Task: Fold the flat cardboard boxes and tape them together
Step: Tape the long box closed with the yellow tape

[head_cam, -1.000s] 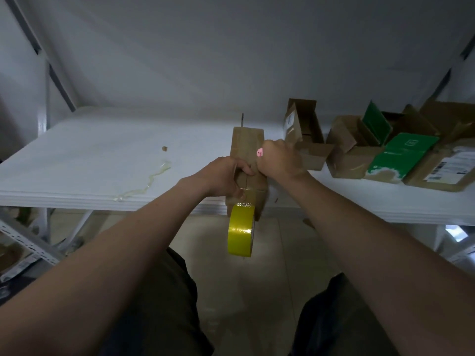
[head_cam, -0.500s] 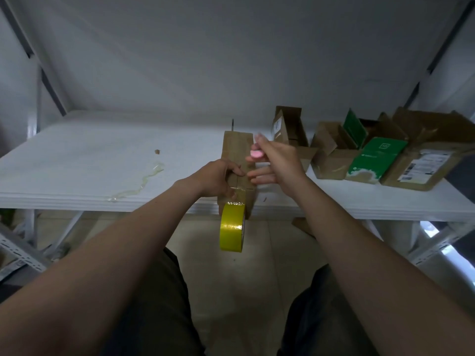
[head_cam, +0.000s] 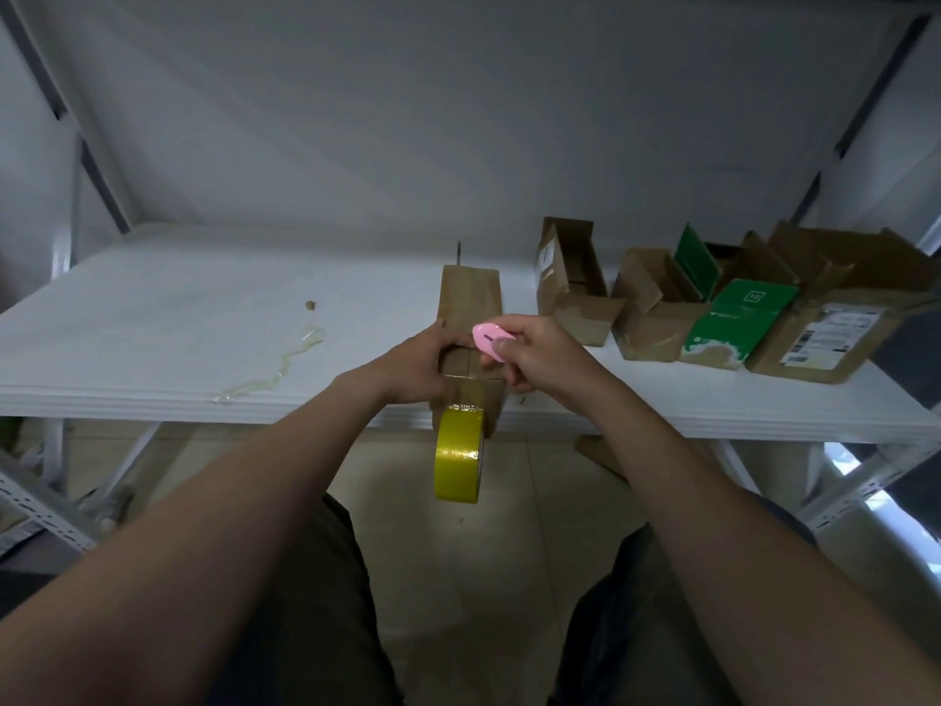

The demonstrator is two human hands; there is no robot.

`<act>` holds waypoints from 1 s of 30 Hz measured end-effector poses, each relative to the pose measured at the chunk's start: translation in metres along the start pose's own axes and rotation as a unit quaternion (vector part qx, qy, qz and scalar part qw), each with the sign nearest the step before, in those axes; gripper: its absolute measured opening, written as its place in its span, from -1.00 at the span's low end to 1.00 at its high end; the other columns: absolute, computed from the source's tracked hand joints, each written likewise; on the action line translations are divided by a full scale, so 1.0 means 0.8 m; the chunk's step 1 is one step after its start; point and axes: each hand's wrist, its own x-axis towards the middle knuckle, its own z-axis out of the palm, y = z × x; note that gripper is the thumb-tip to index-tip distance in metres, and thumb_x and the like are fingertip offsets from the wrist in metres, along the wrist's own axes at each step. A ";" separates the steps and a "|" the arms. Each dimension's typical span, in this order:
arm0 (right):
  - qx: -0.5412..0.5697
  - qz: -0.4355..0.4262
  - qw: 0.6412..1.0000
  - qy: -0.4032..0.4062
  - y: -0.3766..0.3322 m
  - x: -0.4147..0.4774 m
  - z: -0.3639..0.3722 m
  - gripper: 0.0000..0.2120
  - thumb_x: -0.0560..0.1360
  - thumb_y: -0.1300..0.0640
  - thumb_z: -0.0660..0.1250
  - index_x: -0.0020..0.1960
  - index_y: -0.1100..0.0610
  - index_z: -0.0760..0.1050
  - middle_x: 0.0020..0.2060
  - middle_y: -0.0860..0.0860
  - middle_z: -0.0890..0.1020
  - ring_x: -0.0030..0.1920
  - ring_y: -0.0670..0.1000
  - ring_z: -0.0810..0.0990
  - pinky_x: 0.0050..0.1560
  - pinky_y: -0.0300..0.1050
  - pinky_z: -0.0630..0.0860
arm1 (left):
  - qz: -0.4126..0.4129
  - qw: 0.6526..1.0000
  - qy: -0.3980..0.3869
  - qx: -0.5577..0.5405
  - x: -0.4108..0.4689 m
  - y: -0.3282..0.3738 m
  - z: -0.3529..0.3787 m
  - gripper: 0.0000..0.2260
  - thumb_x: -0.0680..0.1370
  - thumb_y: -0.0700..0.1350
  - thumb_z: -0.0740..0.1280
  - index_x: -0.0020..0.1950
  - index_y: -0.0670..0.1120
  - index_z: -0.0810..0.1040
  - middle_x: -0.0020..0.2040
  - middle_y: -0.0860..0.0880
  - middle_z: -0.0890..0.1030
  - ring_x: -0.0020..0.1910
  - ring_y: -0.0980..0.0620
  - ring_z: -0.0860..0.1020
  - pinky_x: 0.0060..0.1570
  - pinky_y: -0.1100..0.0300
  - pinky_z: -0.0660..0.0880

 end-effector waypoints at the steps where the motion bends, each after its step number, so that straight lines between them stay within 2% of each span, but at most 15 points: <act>1: -0.059 -0.025 0.998 0.012 0.002 -0.001 0.002 -0.73 0.63 0.22 0.22 0.27 0.06 0.58 -0.07 0.01 0.67 -0.27 -0.16 0.56 -0.28 -0.23 0.43 | 0.000 1.000 -0.008 -0.006 -0.001 0.000 -0.002 -0.39 0.40 -0.29 0.49 0.28 0.25 0.43 0.26 -0.05 0.45 0.18 -0.06 0.52 0.09 0.16 0.53; 5: -0.228 -0.116 0.966 0.040 0.015 0.003 0.012 -0.82 0.62 0.01 0.30 0.13 0.08 0.58 -0.03 -0.02 0.59 -0.01 -0.03 0.50 -0.12 -0.18 0.41 | -0.010 0.999 -0.019 -0.041 -0.002 0.002 -0.004 -0.43 0.48 -0.39 0.35 0.41 0.07 0.47 0.44 -0.08 0.38 0.42 -0.13 0.38 0.29 0.18 0.36; 8: -0.284 -0.165 0.944 -0.029 0.023 0.009 0.019 -0.83 0.60 0.01 0.32 0.03 0.11 0.58 0.00 -0.01 0.57 0.06 -0.02 0.44 0.04 -0.09 0.41 | -0.033 0.997 -0.037 -0.057 -0.005 0.002 -0.009 -0.37 0.51 -0.43 0.25 0.52 0.01 0.42 0.59 0.00 0.25 0.60 -0.03 0.10 0.46 0.12 0.24; 10: -0.291 -0.151 0.943 -0.051 0.026 0.010 0.021 -0.82 0.59 0.00 0.33 0.04 0.11 0.57 0.04 0.01 0.58 0.07 -0.02 0.46 0.07 -0.07 0.43 | -0.057 0.993 -0.030 -0.095 -0.008 0.002 -0.009 -0.36 0.50 -0.46 0.23 0.52 -0.01 0.43 0.60 0.05 0.24 0.59 0.04 0.10 0.43 0.16 0.29; 12: -0.293 -0.148 0.944 -0.044 0.027 0.009 0.020 -0.82 0.58 -0.03 0.35 0.04 0.08 0.56 0.03 -0.01 0.59 0.06 -0.02 0.47 0.05 -0.06 0.44 | -0.081 0.986 0.053 -0.136 -0.011 0.005 -0.003 -0.46 0.48 -0.46 0.25 0.38 -0.05 0.57 0.49 0.00 0.42 0.49 0.02 0.33 0.23 0.32 0.39; 13: -0.295 -0.147 0.943 -0.046 0.027 0.009 0.019 -0.82 0.58 -0.05 0.36 0.01 0.07 0.56 0.01 -0.01 0.59 0.04 -0.02 0.48 0.03 -0.05 0.45 | -0.098 0.976 0.118 -0.152 -0.013 0.007 0.000 -0.58 0.48 -0.42 0.28 0.24 -0.08 0.65 0.36 -0.04 0.54 0.34 0.01 0.47 0.08 0.36 0.46; 15: -0.297 -0.148 0.941 -0.060 0.026 0.009 0.015 -0.81 0.56 -0.05 0.38 -0.05 0.07 0.55 0.01 0.01 0.62 0.02 0.01 0.51 0.02 0.01 0.48 | -0.164 0.946 0.224 -0.168 -0.017 0.013 0.004 -0.83 0.53 -0.28 0.28 0.01 -0.13 0.64 0.05 -0.08 0.63 0.07 -0.05 0.59 -0.11 0.21 0.53; 16: -0.297 -0.145 0.941 -0.066 0.026 0.009 0.013 -0.80 0.55 -0.06 0.39 -0.09 0.07 0.56 0.02 0.03 0.64 0.04 0.03 0.53 0.03 0.04 0.50 | -0.206 0.937 0.229 -0.166 -0.019 0.014 0.006 -0.88 0.56 -0.21 0.26 -0.04 -0.16 0.60 -0.03 -0.09 0.62 0.00 -0.09 0.60 -0.11 0.13 0.52; 18: -0.292 -0.139 0.943 -0.073 0.022 0.007 0.011 -0.77 0.53 -0.07 0.42 -0.13 0.09 0.58 0.07 0.07 0.67 0.08 0.07 0.57 0.08 0.07 0.53 | -0.281 0.933 0.144 -0.174 -0.032 0.021 0.012 -0.87 0.58 -0.14 0.29 -0.01 -0.19 0.56 -0.07 -0.11 0.60 -0.12 -0.08 0.60 -0.12 0.08 0.51; 21: -0.291 -0.137 0.944 -0.079 0.017 0.001 0.010 -0.79 0.51 -0.03 0.45 -0.13 0.12 0.64 0.17 0.06 0.68 0.19 0.03 0.58 0.12 -0.04 0.50 | -0.316 0.916 0.035 -0.243 -0.057 0.034 0.028 -0.88 0.58 -0.08 0.33 -0.03 -0.13 0.54 -0.17 -0.08 0.60 -0.24 -0.04 0.60 -0.05 0.05 0.57; 23: -0.286 -0.132 0.946 -0.079 0.015 -0.001 0.010 -0.80 0.50 -0.01 0.45 -0.16 0.13 0.65 0.14 0.05 0.69 0.23 0.01 0.58 0.10 -0.07 0.49 | -0.314 0.899 0.039 -0.302 -0.063 0.033 0.040 -0.85 0.59 -0.05 0.36 -0.01 -0.12 0.53 -0.16 -0.10 0.61 -0.18 -0.11 0.62 0.01 -0.02 0.62; 25: -0.283 -0.132 0.946 -0.083 0.013 -0.002 0.011 -0.79 0.48 -0.02 0.43 -0.20 0.11 0.64 0.03 0.06 0.72 0.20 0.04 0.61 0.07 -0.01 0.55 | -0.310 0.883 0.055 -0.348 -0.066 0.032 0.051 -0.81 0.59 -0.02 0.37 0.04 -0.15 0.54 -0.15 -0.12 0.62 -0.17 -0.12 0.63 -0.08 0.01 0.63; 27: -0.292 -0.125 0.944 -0.091 0.009 -0.001 0.010 -0.80 0.48 -0.02 0.43 -0.18 0.10 0.66 0.03 0.05 0.72 0.25 -0.01 0.59 0.07 -0.03 0.55 | -0.303 0.870 0.049 -0.387 -0.068 0.033 0.065 -0.77 0.60 0.01 0.37 0.10 -0.15 0.56 -0.24 -0.08 0.67 -0.28 -0.06 0.66 -0.20 0.09 0.60; 29: -0.313 -0.120 0.937 -0.101 0.008 0.002 0.009 -0.78 0.48 -0.03 0.41 -0.22 0.11 0.64 0.00 0.03 0.72 0.28 -0.11 0.57 0.09 -0.03 0.56 | -0.289 0.867 0.076 -0.399 -0.072 0.036 0.082 -0.83 0.61 0.01 0.38 0.00 -0.09 0.53 -0.32 -0.03 0.67 -0.44 0.07 0.65 -0.29 0.17 0.56; 30: -0.323 -0.121 0.932 -0.106 0.008 0.004 0.009 -0.74 0.47 -0.05 0.39 -0.26 0.12 0.62 -0.07 0.03 0.72 0.26 -0.12 0.58 0.08 0.01 0.57 | -0.289 0.862 0.105 -0.404 -0.073 0.038 0.088 -0.81 0.60 0.02 0.40 -0.04 -0.07 0.49 -0.27 -0.05 0.66 -0.46 0.08 0.64 -0.30 0.19 0.55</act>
